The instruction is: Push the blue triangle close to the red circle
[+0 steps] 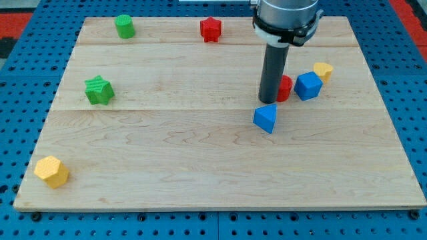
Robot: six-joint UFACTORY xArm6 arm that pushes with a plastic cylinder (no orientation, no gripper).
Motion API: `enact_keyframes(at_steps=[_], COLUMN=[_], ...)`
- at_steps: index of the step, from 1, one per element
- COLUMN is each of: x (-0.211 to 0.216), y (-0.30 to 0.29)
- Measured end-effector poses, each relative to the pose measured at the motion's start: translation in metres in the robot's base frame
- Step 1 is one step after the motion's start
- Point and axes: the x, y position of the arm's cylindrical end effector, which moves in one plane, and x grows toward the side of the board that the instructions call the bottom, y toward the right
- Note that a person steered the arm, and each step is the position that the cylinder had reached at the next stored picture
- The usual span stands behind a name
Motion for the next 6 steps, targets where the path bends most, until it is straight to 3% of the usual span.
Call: enact_keyframes(at_steps=[1,2,3,4,6], x=[0.015,0.043,0.100,0.157,0.090], y=[0.009,0.086,0.076,0.004,-0.034])
